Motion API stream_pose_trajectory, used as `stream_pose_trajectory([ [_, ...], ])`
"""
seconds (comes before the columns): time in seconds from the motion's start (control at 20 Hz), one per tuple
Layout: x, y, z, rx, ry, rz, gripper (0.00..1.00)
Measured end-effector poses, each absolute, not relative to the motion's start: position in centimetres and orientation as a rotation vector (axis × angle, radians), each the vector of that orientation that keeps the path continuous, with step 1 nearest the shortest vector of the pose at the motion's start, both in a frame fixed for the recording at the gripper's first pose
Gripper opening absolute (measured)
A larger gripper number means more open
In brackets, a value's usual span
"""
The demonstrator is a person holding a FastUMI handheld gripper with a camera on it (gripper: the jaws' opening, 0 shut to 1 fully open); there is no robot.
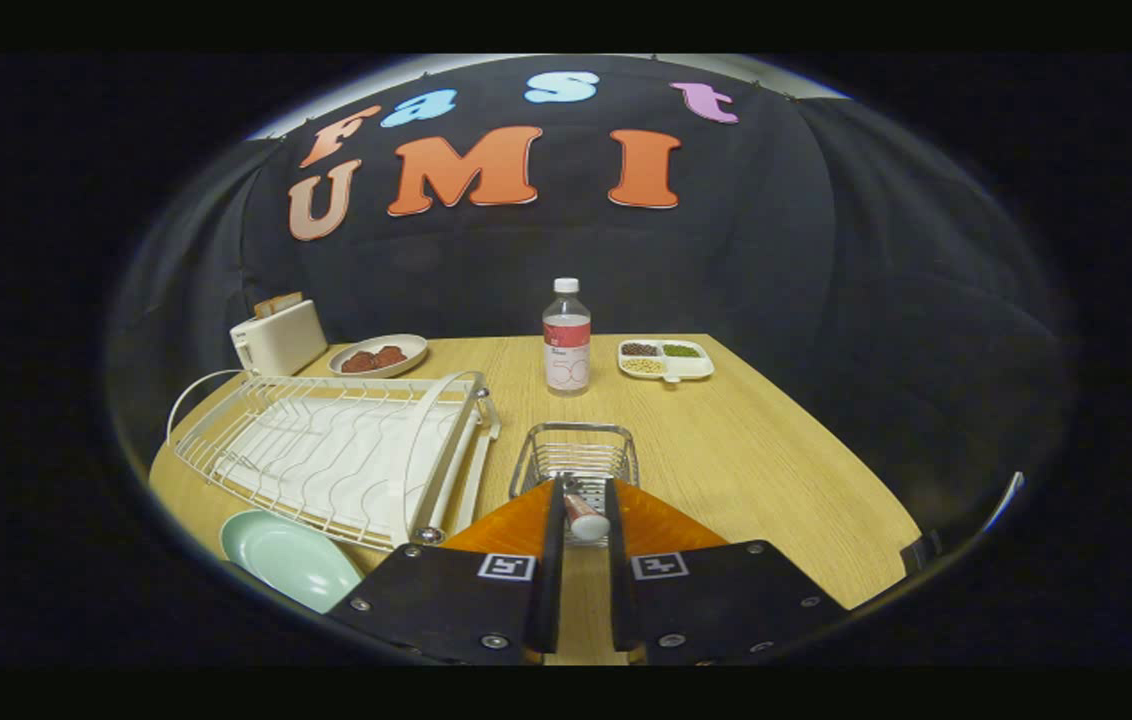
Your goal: Take the plate from the dish rack, then take the spoon from the basket and place it into the plate.
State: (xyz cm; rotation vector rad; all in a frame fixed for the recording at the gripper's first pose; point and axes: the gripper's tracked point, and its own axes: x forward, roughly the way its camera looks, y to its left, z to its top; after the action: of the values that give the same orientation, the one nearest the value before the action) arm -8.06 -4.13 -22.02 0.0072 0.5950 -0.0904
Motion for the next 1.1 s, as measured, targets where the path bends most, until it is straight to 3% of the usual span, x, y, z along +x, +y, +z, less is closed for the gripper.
stream_pose_trajectory([
  [0.2,-7.9,-4.3,-20.3,0.021,0.593,-0.093,0.12],
  [0.7,-8.6,-5.3,-11.7,0.006,0.538,-0.093,0.12],
  [1.1,-10.9,-1.2,-7.7,0.040,0.502,0.030,0.12],
])
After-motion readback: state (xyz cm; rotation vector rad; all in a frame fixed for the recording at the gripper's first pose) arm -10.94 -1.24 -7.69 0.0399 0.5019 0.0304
